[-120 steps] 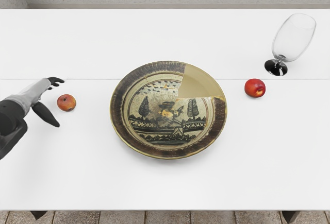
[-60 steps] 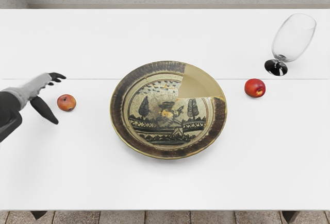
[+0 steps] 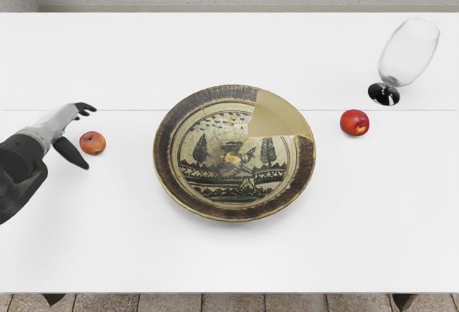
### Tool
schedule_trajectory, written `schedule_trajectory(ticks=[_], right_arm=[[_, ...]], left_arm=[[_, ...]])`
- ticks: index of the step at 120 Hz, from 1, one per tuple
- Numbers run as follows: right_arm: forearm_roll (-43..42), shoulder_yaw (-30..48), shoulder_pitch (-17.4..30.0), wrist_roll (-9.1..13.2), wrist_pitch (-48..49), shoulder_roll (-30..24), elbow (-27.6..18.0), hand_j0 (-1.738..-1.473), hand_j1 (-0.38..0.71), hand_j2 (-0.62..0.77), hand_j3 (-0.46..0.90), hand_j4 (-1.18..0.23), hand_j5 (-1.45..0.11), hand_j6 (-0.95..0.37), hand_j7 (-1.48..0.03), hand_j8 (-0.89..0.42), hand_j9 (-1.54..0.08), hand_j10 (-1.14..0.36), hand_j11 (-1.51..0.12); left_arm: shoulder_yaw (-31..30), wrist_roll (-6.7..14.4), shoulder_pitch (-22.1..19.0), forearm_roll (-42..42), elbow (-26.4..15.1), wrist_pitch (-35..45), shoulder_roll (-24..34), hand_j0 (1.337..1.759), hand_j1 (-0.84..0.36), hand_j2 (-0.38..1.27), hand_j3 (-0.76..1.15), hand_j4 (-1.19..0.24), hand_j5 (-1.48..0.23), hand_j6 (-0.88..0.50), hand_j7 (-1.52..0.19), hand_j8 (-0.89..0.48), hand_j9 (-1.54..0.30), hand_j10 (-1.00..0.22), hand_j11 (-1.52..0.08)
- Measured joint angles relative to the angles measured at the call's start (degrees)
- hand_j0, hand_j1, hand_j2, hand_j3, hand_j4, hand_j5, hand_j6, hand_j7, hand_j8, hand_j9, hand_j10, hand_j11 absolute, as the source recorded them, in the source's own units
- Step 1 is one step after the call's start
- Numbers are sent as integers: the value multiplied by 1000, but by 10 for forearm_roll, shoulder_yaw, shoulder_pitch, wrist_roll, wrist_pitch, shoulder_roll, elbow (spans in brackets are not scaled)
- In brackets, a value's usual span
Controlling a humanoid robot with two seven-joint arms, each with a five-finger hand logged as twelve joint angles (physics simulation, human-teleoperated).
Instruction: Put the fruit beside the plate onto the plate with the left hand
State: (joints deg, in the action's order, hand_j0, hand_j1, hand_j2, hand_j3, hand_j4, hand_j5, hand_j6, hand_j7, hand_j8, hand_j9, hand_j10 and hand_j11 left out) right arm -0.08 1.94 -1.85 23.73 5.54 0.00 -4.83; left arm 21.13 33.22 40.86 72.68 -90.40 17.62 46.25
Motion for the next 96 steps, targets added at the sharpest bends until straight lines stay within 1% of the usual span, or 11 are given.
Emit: schedule_trajectory(ticks=[29,39,52,73,96], right_arm=[[0,0,0,0,0,0,0,-1658,-349,0,0,0,0,-1,0,0,0,0,0],[0,0,0,0,0,0,0,-1658,-349,0,0,0,0,-1,0,0,0,0,0],[0,0,0,0,1,0,0,-1658,-349,0,0,0,0,-1,0,0,0,0,0],[0,0,0,0,0,0,0,-1658,-349,0,0,0,0,-1,0,0,0,0,0],[0,1,0,0,0,0,0,-1658,-349,0,0,0,0,-1,0,0,0,0,0]], left_arm=[[-7,-2,1,0,8,3,0,1658,21,61,0,-282,-360,-284,-360,-284,-360,-282,-359],[-7,-3,3,1,23,3,-12,1658,6,63,0,-295,-377,-296,-377,-296,-376,-294,-376],[-7,-3,4,1,38,3,-14,1658,-11,66,0,-309,-395,-310,-395,-310,-395,-308,-394],[-7,-3,4,1,44,3,-15,1658,-37,71,0,-331,-424,-332,-423,-332,-423,-330,-423],[-7,-2,4,3,57,5,-31,1658,-75,77,0,-361,-464,-362,-464,-362,-464,-361,-463]])
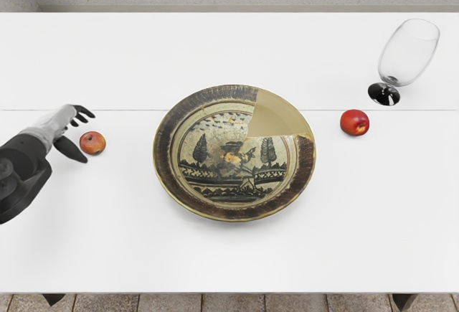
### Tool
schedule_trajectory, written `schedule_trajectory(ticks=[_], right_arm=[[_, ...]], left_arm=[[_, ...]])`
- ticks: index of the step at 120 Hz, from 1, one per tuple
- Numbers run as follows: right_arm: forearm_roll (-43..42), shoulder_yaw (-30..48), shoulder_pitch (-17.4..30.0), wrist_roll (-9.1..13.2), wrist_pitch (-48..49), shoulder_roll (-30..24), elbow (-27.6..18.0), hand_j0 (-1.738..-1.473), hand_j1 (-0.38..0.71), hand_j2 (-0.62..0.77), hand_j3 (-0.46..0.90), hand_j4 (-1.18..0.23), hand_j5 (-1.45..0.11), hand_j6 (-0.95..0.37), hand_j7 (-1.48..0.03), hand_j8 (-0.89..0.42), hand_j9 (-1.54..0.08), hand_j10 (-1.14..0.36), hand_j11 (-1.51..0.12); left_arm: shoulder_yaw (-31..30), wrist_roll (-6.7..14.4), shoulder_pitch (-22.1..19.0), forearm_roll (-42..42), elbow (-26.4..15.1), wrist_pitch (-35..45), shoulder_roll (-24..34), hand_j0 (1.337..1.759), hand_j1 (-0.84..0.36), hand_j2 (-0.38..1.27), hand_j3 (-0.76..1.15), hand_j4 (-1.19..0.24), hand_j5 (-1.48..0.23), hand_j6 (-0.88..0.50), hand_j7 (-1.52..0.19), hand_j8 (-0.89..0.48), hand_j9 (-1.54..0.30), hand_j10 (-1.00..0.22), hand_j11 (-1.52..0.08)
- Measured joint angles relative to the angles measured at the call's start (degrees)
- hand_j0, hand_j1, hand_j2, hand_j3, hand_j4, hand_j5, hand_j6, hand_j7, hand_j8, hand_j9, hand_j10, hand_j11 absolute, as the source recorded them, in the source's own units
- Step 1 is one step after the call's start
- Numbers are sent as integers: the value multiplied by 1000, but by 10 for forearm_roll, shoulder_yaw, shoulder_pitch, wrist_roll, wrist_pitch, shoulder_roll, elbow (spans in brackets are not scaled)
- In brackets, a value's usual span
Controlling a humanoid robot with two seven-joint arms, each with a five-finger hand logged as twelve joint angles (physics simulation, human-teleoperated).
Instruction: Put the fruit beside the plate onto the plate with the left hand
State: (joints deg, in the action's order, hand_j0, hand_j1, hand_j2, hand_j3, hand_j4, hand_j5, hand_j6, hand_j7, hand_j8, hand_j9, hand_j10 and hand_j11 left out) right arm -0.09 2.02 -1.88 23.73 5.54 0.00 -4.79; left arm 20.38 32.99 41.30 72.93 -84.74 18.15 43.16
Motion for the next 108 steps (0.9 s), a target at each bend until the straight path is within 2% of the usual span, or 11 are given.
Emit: schedule_trajectory(ticks=[71,81,108], right_arm=[[0,0,-3,0,0,0,0,-1658,-349,0,0,0,0,-1,0,0,0,0,0],[0,0,-3,0,0,0,0,-1658,-349,0,0,0,0,-1,0,0,0,0,0],[0,0,-3,0,0,0,0,-1658,-349,0,0,0,0,-1,0,0,0,0,0]], left_arm=[[-9,15,4,4,-13,0,-20,1658,-122,84,0,-399,-515,-400,-515,-400,-514,-399,-514],[-11,15,4,4,-13,0,-18,1635,-137,78,53,-412,-530,-413,-530,-412,-531,-410,-531],[-12,19,12,3,-21,-3,-20,1650,-190,95,22,-456,-589,-457,-589,-457,-589,-456,-589]])
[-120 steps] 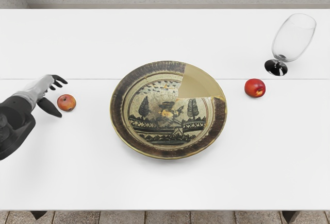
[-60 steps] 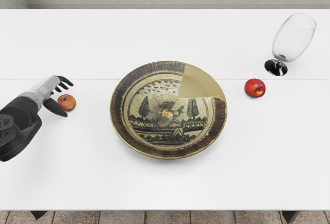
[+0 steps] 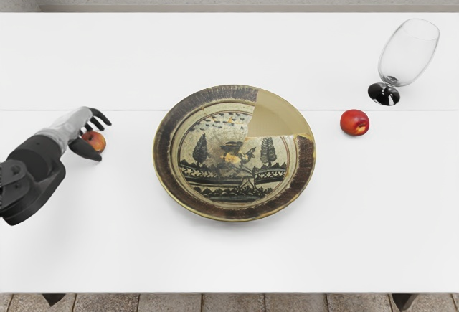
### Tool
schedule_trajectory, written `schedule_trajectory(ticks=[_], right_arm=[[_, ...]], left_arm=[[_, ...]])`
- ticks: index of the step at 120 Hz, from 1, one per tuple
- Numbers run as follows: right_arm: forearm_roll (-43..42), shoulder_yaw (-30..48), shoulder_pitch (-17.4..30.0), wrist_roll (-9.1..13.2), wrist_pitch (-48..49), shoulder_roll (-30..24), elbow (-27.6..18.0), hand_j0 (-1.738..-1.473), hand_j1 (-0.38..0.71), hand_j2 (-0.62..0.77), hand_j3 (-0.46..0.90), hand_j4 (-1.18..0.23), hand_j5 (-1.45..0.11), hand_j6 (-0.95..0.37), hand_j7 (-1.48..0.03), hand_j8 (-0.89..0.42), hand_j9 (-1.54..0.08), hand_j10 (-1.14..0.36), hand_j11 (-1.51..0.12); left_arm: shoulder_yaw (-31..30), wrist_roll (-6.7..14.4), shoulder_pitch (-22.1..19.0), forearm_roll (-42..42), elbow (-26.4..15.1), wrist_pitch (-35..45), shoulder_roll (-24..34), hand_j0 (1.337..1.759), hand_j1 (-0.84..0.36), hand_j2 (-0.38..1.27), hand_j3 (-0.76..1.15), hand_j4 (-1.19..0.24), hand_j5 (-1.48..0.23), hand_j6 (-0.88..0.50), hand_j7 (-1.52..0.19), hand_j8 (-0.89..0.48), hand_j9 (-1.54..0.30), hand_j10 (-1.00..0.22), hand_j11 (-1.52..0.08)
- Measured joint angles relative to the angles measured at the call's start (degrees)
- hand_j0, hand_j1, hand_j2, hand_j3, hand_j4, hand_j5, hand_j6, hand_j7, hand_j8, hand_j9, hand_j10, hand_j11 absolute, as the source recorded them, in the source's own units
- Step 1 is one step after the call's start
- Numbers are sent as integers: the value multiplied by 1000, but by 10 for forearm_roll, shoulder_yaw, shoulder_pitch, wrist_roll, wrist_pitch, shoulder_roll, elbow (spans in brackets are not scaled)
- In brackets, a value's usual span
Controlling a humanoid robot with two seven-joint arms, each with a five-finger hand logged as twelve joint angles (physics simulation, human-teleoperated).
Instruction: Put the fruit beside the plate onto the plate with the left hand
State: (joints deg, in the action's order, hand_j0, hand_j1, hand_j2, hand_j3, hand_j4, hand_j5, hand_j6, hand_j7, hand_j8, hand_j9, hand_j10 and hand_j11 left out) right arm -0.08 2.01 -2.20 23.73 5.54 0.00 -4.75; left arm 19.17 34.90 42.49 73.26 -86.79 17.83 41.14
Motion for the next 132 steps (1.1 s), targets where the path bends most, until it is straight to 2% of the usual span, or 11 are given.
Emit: schedule_trajectory(ticks=[34,58,72,100,132], right_arm=[[0,0,0,0,0,0,0,-1658,-349,0,0,0,0,-1,0,0,0,0,0],[0,0,0,0,0,0,0,-1658,-349,0,0,-1,0,-1,0,-1,0,0,0],[0,0,-1,0,0,0,0,-1658,-349,0,0,-1,0,-1,0,-1,0,0,0],[0,0,-1,0,0,0,0,-1658,-349,0,0,-1,0,-1,0,-1,0,0,0],[0,0,-2,0,0,0,0,-1658,-349,0,0,0,0,-1,0,0,0,0,0]], left_arm=[[-4,1,0,1,-3,-4,0,1656,-271,115,5,-535,-673,-536,-672,-526,-683,-529,-683],[-5,1,0,2,-3,-5,0,1655,-303,165,2,-585,-730,-586,-731,-476,-754,-571,-754],[-6,1,0,2,-2,-5,0,1654,-315,193,1,-629,-794,-568,-797,-436,-818,-542,-823],[-6,1,1,0,-3,-5,-1,1652,-304,242,0,-672,-854,-576,-853,-444,-875,-569,-885],[-7,1,40,-3,-23,-10,-11,1655,-304,407,0,-687,-905,-622,-902,-494,-906,-628,-910]])
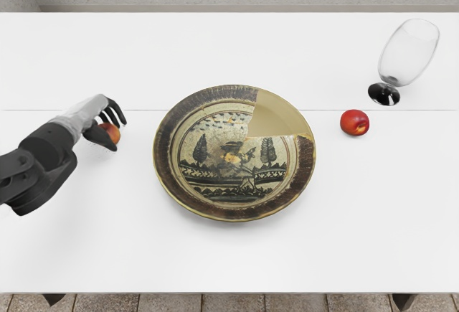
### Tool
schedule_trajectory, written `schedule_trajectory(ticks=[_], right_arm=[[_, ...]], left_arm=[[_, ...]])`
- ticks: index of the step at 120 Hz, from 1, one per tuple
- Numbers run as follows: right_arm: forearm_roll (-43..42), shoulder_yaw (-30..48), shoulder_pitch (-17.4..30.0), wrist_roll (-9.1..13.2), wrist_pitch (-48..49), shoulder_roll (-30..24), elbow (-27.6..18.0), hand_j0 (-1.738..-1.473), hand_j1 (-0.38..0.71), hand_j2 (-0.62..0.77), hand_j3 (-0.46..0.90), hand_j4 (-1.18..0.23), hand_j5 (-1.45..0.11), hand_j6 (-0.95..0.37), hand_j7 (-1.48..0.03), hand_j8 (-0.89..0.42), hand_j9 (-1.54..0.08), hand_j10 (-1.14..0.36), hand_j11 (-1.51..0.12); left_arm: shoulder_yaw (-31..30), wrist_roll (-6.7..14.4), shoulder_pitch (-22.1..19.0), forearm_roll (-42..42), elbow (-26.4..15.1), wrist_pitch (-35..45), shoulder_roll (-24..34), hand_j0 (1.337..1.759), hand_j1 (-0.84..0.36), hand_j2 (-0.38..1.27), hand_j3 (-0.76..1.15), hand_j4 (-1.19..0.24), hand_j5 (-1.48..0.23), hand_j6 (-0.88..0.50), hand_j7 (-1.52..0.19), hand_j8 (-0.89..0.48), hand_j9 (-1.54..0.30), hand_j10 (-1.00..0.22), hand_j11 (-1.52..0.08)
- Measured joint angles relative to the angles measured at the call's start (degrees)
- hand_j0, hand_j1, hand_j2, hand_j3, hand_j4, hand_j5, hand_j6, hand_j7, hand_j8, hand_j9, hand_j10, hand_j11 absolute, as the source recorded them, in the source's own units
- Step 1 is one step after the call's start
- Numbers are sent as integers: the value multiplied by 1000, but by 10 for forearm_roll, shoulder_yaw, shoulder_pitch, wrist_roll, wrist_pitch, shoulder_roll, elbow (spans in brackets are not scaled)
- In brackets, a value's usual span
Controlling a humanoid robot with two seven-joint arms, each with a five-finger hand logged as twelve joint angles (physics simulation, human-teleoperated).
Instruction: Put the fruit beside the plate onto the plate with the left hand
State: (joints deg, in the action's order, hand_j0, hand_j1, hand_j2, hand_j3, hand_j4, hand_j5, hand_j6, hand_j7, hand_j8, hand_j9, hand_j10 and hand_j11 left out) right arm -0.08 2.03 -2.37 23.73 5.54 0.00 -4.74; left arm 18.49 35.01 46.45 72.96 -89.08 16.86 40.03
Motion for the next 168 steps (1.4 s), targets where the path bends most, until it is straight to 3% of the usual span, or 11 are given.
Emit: schedule_trajectory(ticks=[54,81,140,168], right_arm=[[-1,-5,-15,0,0,0,0,-1658,-349,0,0,0,0,-1,0,0,0,0,0],[-1,-6,-16,0,0,0,0,-1658,-349,0,0,0,0,-1,0,0,0,0,0],[-1,-6,-16,0,-1,0,0,-1658,-349,0,0,0,0,-1,0,0,0,0,0],[-1,-6,-16,0,-1,0,0,-1658,-349,0,0,0,0,-1,0,0,0,0,0]], left_arm=[[4,0,90,-3,-38,-36,-13,1657,-338,491,0,-689,-935,-618,-935,-483,-932,-601,-916],[6,0,128,-7,-44,-52,-52,1657,-377,649,0,-690,-941,-656,-938,-509,-937,-611,-917],[1,1,140,-9,-22,-60,-197,1654,-385,722,0,-716,-1036,-644,-1014,-495,-1015,-601,-983],[-1,0,138,-7,1,-60,-223,1654,-372,704,0,-742,-1051,-646,-1034,-497,-1030,-600,-1011]])
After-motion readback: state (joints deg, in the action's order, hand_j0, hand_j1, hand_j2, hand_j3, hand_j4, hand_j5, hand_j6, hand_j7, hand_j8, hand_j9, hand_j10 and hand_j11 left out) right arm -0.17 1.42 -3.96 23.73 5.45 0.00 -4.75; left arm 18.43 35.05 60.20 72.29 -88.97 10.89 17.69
